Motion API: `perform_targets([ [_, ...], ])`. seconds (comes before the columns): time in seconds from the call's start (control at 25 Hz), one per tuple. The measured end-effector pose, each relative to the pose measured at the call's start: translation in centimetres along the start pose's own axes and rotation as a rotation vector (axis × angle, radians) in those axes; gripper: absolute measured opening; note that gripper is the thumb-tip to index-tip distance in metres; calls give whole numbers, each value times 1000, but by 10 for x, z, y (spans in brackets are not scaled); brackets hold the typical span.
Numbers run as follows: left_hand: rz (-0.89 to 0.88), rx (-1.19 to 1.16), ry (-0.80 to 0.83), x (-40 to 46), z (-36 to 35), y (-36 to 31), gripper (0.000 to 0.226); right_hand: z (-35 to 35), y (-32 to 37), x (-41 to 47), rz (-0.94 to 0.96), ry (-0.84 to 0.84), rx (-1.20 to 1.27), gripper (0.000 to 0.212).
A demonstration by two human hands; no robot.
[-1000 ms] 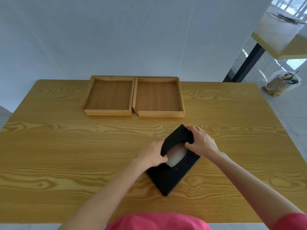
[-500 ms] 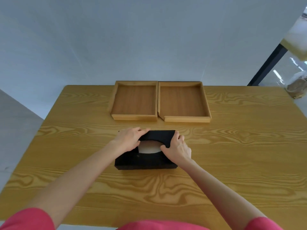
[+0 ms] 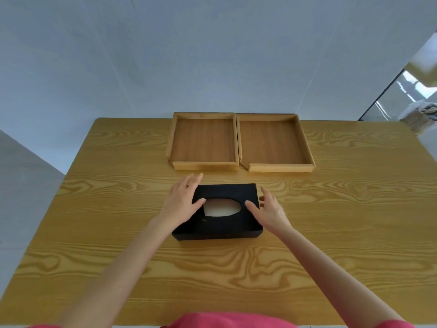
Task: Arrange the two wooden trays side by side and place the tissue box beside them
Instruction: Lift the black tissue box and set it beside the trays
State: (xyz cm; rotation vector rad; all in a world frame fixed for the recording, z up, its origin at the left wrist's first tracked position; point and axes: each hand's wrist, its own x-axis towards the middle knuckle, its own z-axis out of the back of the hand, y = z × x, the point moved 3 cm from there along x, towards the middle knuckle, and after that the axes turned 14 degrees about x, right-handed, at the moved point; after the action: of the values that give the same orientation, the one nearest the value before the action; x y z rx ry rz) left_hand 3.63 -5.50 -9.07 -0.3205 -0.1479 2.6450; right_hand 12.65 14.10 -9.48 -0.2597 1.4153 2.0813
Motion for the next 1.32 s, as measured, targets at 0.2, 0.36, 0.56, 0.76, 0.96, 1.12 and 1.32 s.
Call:
perform_targets([
  [0.2,361,-548,74,-39,-30,31,75,9,-22,-14,-153,54,246,55],
  [0.36,521,-955,200,-52,-52,35,64,-4,-27,-19,-161,22,307,37],
  [0.56,515,-939,196,-53,-47,47,56,-17,-20,-20,-169,-23,309,34],
  [0.76,521,-950,124,-46,-23,86,51,-45,12,-9,-124,-11,339,32],
  [0.96,513,-965,1,-34,12,136,49,-82,61,10,-83,23,354,31],
  [1.12,544,-955,-53,-19,33,185,57,-114,104,30,-50,72,344,34],
  [1.32,598,-947,-97,9,54,241,58,-157,151,65,-30,136,301,33],
])
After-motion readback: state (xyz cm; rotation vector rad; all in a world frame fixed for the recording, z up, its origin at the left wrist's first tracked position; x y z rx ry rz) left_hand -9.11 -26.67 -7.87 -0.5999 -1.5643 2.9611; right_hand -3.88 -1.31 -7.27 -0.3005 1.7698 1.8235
